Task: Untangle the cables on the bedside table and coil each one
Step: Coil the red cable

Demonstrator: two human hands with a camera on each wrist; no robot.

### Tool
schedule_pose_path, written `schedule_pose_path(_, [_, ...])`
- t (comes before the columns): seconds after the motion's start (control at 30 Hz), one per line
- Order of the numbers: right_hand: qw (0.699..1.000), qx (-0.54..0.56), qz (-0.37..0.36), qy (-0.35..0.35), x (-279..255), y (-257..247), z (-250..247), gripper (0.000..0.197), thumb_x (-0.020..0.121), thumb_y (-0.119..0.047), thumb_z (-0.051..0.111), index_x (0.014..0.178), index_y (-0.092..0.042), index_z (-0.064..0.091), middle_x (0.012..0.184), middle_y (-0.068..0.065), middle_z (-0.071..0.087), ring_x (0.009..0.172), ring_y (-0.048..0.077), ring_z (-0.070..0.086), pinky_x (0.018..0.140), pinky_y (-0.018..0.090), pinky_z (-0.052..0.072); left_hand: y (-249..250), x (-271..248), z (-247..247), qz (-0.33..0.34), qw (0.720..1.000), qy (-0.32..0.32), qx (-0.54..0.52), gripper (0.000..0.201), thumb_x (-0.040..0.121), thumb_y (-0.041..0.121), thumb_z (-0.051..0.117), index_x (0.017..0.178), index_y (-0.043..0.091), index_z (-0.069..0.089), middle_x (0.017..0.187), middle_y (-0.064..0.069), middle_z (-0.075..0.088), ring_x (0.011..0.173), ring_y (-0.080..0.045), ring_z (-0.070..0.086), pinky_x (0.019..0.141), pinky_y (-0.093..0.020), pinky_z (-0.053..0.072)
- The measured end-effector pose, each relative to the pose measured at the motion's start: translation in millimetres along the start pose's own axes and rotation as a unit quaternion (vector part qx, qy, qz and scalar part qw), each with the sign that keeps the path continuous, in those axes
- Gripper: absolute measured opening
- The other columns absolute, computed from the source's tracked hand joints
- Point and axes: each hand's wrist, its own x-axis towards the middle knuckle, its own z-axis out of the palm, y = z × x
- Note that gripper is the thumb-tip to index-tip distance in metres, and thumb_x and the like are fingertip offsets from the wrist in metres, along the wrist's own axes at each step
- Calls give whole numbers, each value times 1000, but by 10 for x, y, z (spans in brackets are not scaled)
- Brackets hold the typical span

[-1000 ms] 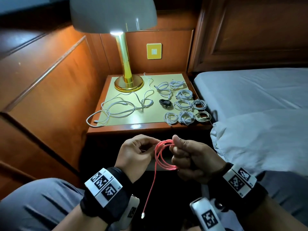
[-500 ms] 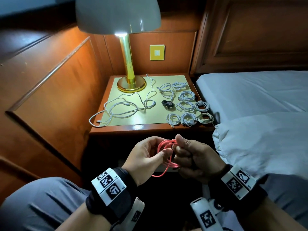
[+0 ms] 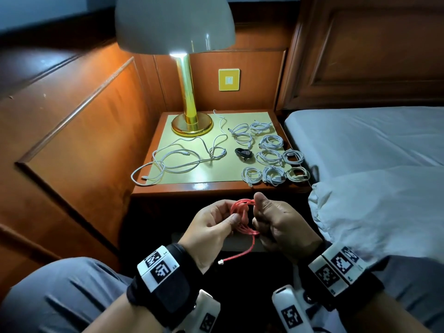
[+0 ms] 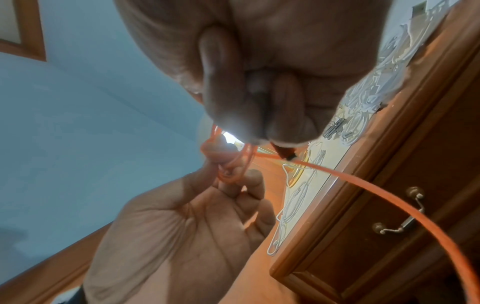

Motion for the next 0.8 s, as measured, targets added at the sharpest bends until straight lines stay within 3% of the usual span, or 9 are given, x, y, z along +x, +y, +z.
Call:
schedule_pose_path(0.07, [999,-28,-14,12,17,8,2,49,99,-41,40,57,-15,38,45,-1,25,30,7,20,35,12,19,9,11,2,-34,995,-12,-98,37,73,-3,62,109,2,57,84,-13,67,76,-25,64,84,-51,53])
schedule_pose_path(0.13, [998,-51,-21,24,44,15,-1,48,101,-40,40,61,-14,34,46,-2,26,30,7,21,35,13,18,50,7,10,-45,990,-12,-134,47,65,-11,56,109,4,52,76,-11,65,69,-19,62,72,-33,54])
schedule_pose_path(0.2, [998,-59,-18,29,77,24,-9,47,105,-37,37,63,-15,34,45,-3,26,30,7,20,36,12,17,68,8,11,-53,991,-7,-125,51,61,-13,52,109,5,52,75,-10,63,70,-17,58,70,-27,48])
schedule_pose_path(0.33, [993,-107,-51,20,65,51,9,59,105,-38,37,52,-20,54,43,-5,31,30,8,26,33,17,21,122,20,-32,-82,992,-33,-91,63,57,-10,58,119,4,50,86,-16,57,82,-26,52,82,-39,41])
schedule_pose_path(0.43, [982,-165,-93,21,65,117,26,58,102,-43,37,51,-33,64,41,-12,41,34,0,36,39,14,28,97,25,0,-63,998,-8,21,55,68,-6,58,121,6,49,86,-16,58,80,-27,53,82,-45,46])
schedule_pose_path(0.6, [974,-190,-116,35,150,235,-37,51,87,-68,42,54,-28,50,47,-11,35,41,7,31,44,26,25,44,99,-41,28,971,78,223,43,83,-22,46,105,13,58,87,-10,60,68,-16,64,67,-35,58])
schedule_pose_path(0.67, [964,-233,-125,40,157,266,-58,51,89,-67,41,56,-29,49,48,-10,34,43,10,32,46,28,25,39,128,-146,56,945,87,310,39,83,-14,52,94,23,61,87,-6,63,72,-18,65,67,-35,58])
schedule_pose_path(0.73, [958,-246,-133,60,162,226,-100,52,93,-65,40,59,-28,50,49,-9,33,42,11,31,43,28,25,43,159,-269,56,925,89,364,38,84,-9,53,88,28,62,85,-3,66,77,-25,67,70,-43,59])
schedule_pose_path(0.8, [974,-169,-112,100,173,115,-191,46,93,-59,45,68,-21,52,52,-5,30,39,10,25,36,23,22,87,210,-416,30,920,121,373,38,85,-10,49,84,26,64,82,-5,68,77,-28,68,70,-45,60])
